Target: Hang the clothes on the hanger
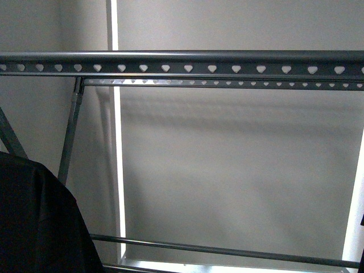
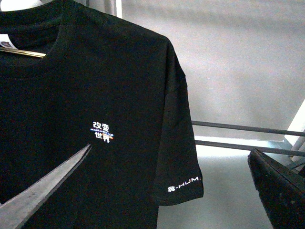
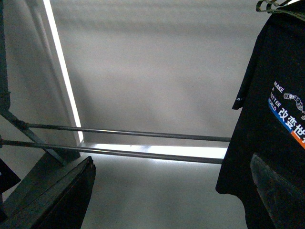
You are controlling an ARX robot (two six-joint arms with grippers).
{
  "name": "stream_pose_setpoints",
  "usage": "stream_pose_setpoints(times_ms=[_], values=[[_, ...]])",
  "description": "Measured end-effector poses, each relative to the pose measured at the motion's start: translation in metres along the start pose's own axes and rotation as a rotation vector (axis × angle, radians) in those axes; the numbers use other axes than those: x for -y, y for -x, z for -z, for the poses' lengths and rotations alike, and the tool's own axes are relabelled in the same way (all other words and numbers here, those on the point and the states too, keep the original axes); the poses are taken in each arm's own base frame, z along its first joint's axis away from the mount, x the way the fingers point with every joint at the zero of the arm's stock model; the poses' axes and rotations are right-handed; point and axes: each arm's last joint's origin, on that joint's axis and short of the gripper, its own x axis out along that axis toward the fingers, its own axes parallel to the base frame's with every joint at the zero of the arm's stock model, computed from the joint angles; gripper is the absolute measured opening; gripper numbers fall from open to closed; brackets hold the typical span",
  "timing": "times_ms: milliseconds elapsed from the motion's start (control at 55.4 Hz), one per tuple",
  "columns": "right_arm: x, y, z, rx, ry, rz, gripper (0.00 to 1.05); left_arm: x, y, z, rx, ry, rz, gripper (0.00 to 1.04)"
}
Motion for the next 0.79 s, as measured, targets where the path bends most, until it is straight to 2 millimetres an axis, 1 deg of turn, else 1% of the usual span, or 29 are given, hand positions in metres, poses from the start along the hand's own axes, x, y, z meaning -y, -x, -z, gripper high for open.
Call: stream_pose_setpoints(times_ms=[325, 343, 397, 433, 488, 524, 578, 596, 632, 650, 668, 704, 722, 741, 759, 777, 795], values=[[0.000, 0.000, 0.000, 0.000, 0.000, 0.000, 0.97, 0.000, 0.000, 0.000, 0.000, 0.000, 0.000, 0.98], [0.000, 0.000, 0.000, 0.000, 0.000, 0.000, 0.97, 0.000, 0.000, 0.001, -0.009, -0.009, 0.023, 0.98], [0.000, 0.000, 0.000, 0.000, 0.000, 0.000, 0.97, 0.007, -0.002, 0.005, -0.068, -0.060, 0.133, 0.98], [0.000, 0.000, 0.000, 0.000, 0.000, 0.000, 0.97, 0.014, -0.005, 0.005, -0.088, -0.071, 0.162, 0.98], [0.000, 0.000, 0.000, 0.000, 0.000, 0.000, 0.97, 0.024, -0.013, -0.004, -0.099, -0.062, 0.165, 0.98], [0.000, 0.000, 0.000, 0.000, 0.000, 0.000, 0.97, 0.028, -0.026, -0.019, -0.096, -0.017, 0.119, 0.98], [0.000, 0.000, 0.000, 0.000, 0.000, -0.001, 0.97, 0.027, -0.049, -0.040, -0.097, 0.089, 0.017, 0.98], [0.000, 0.000, 0.000, 0.000, 0.000, 0.000, 0.97, 0.025, -0.064, -0.051, -0.106, 0.136, -0.036, 0.98], [0.000, 0.000, 0.000, 0.000, 0.000, 0.000, 0.97, 0.022, -0.084, -0.061, -0.133, 0.220, -0.109, 0.98], [0.000, 0.000, 0.000, 0.000, 0.000, -0.001, 0.97, 0.019, -0.092, -0.063, -0.146, 0.250, -0.138, 0.98], [0.000, 0.000, 0.000, 0.000, 0.000, -0.001, 0.97, 0.017, -0.106, -0.067, -0.180, 0.301, -0.170, 0.98], [0.000, 0.000, 0.000, 0.000, 0.000, 0.000, 0.97, 0.011, -0.127, -0.068, -0.252, 0.385, -0.228, 0.98], [0.000, 0.000, 0.000, 0.000, 0.000, 0.000, 0.97, 0.009, -0.132, -0.068, -0.273, 0.407, -0.238, 0.98], [0.000, 0.000, 0.000, 0.000, 0.000, 0.000, 0.97, 0.007, -0.142, -0.067, -0.314, 0.453, -0.260, 0.98], [0.000, 0.000, 0.000, 0.000, 0.000, 0.000, 0.97, 0.005, -0.146, -0.066, -0.333, 0.464, -0.269, 0.98], [0.000, 0.000, 0.000, 0.000, 0.000, 0.000, 0.97, 0.003, -0.156, -0.066, -0.363, 0.509, -0.292, 0.98], [0.000, 0.000, 0.000, 0.000, 0.000, 0.000, 0.97, 0.002, -0.160, -0.065, -0.374, 0.541, -0.308, 0.98]])
